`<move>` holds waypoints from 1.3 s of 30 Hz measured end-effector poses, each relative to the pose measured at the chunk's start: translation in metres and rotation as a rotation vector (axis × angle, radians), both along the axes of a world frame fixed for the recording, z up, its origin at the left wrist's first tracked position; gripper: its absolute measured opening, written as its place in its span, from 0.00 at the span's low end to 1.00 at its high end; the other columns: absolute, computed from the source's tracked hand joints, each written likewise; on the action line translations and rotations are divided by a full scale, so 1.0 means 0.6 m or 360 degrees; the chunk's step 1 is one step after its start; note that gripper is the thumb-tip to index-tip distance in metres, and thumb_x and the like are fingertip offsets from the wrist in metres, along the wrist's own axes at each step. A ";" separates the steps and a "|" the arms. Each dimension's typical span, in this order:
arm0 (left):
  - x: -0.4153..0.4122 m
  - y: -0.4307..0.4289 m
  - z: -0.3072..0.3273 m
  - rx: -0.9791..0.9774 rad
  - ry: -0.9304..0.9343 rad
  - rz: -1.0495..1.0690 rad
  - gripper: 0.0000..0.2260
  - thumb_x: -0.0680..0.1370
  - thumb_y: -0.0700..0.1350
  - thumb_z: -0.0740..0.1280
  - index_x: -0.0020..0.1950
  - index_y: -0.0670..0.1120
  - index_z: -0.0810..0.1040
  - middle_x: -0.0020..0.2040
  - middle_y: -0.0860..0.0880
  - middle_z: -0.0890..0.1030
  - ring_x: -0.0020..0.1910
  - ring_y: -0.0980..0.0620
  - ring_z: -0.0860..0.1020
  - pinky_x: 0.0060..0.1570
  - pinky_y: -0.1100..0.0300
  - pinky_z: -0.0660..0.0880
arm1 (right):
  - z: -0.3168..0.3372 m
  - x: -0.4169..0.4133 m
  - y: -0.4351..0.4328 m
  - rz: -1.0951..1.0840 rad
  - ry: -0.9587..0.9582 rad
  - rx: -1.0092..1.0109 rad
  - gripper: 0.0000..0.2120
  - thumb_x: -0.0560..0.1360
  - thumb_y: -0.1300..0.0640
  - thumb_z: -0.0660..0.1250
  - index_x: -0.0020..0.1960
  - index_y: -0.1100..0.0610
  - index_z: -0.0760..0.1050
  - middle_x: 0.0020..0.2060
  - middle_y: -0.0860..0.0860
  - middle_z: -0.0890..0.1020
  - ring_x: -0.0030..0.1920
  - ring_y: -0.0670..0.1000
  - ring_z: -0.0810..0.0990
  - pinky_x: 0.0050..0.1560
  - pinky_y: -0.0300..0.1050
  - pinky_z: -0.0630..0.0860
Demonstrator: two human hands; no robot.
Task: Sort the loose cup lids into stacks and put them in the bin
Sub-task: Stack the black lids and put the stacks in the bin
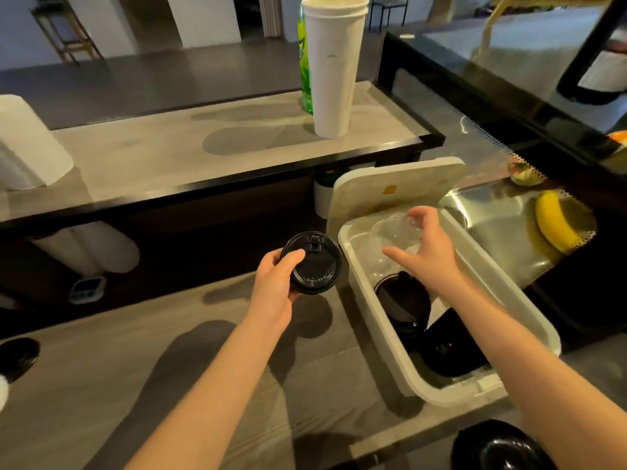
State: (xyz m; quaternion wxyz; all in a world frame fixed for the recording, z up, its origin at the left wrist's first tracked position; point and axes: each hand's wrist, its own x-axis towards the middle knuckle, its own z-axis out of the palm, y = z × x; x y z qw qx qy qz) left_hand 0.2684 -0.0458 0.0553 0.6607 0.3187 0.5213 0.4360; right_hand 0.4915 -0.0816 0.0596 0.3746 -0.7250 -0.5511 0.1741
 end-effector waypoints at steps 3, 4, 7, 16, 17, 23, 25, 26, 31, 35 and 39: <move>0.028 0.003 -0.001 -0.0015 0.0013 0.0040 0.12 0.75 0.42 0.67 0.59 0.45 0.73 0.57 0.43 0.79 0.55 0.46 0.78 0.56 0.48 0.77 | -0.014 0.026 0.034 0.0172 -0.0090 -0.0156 0.32 0.68 0.56 0.75 0.66 0.58 0.64 0.63 0.53 0.72 0.65 0.52 0.70 0.58 0.37 0.63; 0.035 0.003 0.000 -0.0023 0.0027 0.0049 0.13 0.75 0.42 0.67 0.59 0.45 0.73 0.57 0.43 0.79 0.55 0.45 0.78 0.57 0.45 0.76 | -0.020 0.030 0.044 0.0248 -0.0110 -0.0200 0.31 0.68 0.56 0.75 0.66 0.58 0.64 0.63 0.53 0.72 0.65 0.52 0.70 0.58 0.36 0.63; 0.048 0.003 0.001 -0.0030 0.0076 0.0073 0.14 0.75 0.42 0.67 0.61 0.44 0.72 0.57 0.43 0.78 0.56 0.44 0.78 0.58 0.42 0.75 | -0.038 0.032 0.065 0.0494 -0.0234 -0.0346 0.28 0.68 0.56 0.75 0.64 0.58 0.66 0.63 0.53 0.72 0.63 0.53 0.70 0.59 0.38 0.66; 0.046 -0.001 -0.002 -0.0018 0.0075 0.0220 0.17 0.75 0.42 0.67 0.63 0.43 0.72 0.58 0.42 0.78 0.56 0.45 0.78 0.46 0.54 0.76 | -0.069 0.032 0.076 0.0688 -0.0861 -0.0321 0.26 0.66 0.45 0.74 0.55 0.53 0.64 0.52 0.49 0.72 0.48 0.54 0.74 0.46 0.53 0.75; 0.047 -0.003 -0.002 -0.0021 0.0072 0.0225 0.17 0.75 0.42 0.67 0.64 0.43 0.71 0.58 0.42 0.78 0.56 0.45 0.78 0.47 0.54 0.76 | -0.068 0.032 0.074 0.0696 -0.0915 -0.0302 0.26 0.66 0.45 0.73 0.55 0.53 0.64 0.51 0.49 0.71 0.48 0.53 0.74 0.45 0.52 0.75; 0.054 -0.016 0.003 -0.0038 0.0034 0.0210 0.16 0.76 0.41 0.66 0.63 0.42 0.71 0.58 0.41 0.77 0.54 0.45 0.78 0.43 0.55 0.76 | -0.053 0.038 0.068 0.0698 -0.0894 -0.0345 0.23 0.70 0.44 0.71 0.57 0.54 0.65 0.54 0.49 0.72 0.51 0.52 0.72 0.42 0.47 0.68; 0.057 -0.017 0.007 -0.0033 0.0029 0.0198 0.17 0.76 0.41 0.66 0.64 0.41 0.71 0.59 0.41 0.77 0.54 0.45 0.78 0.41 0.56 0.75 | -0.052 0.044 0.070 0.0718 -0.0711 -0.0388 0.21 0.72 0.46 0.69 0.57 0.54 0.66 0.55 0.49 0.72 0.54 0.52 0.71 0.44 0.45 0.66; 0.058 -0.018 0.010 -0.0031 0.0031 0.0188 0.17 0.76 0.41 0.66 0.64 0.41 0.70 0.59 0.41 0.77 0.53 0.46 0.78 0.39 0.57 0.75 | -0.051 0.046 0.069 0.0720 -0.0618 -0.0410 0.19 0.73 0.46 0.69 0.57 0.54 0.67 0.57 0.49 0.71 0.57 0.52 0.70 0.46 0.45 0.66; 0.071 -0.024 0.028 0.0021 -0.0003 0.0102 0.15 0.77 0.41 0.65 0.62 0.42 0.71 0.56 0.43 0.78 0.50 0.48 0.79 0.30 0.62 0.77 | -0.022 0.046 0.043 0.0493 -0.0122 -0.0009 0.17 0.75 0.53 0.67 0.62 0.57 0.73 0.58 0.52 0.75 0.59 0.49 0.73 0.58 0.40 0.67; 0.104 -0.031 0.044 0.0145 0.0054 -0.0070 0.11 0.76 0.42 0.66 0.58 0.44 0.73 0.56 0.43 0.79 0.52 0.48 0.79 0.46 0.55 0.78 | 0.029 0.037 0.001 0.0583 0.0606 -0.0185 0.20 0.76 0.51 0.66 0.67 0.48 0.68 0.59 0.46 0.75 0.57 0.46 0.76 0.58 0.45 0.75; 0.139 -0.048 0.060 0.0279 0.0089 -0.0326 0.08 0.76 0.41 0.65 0.55 0.45 0.73 0.51 0.46 0.80 0.47 0.52 0.80 0.40 0.60 0.77 | 0.052 0.055 -0.032 0.0602 0.0858 -0.0306 0.21 0.74 0.57 0.69 0.66 0.51 0.70 0.58 0.53 0.78 0.57 0.56 0.79 0.57 0.55 0.77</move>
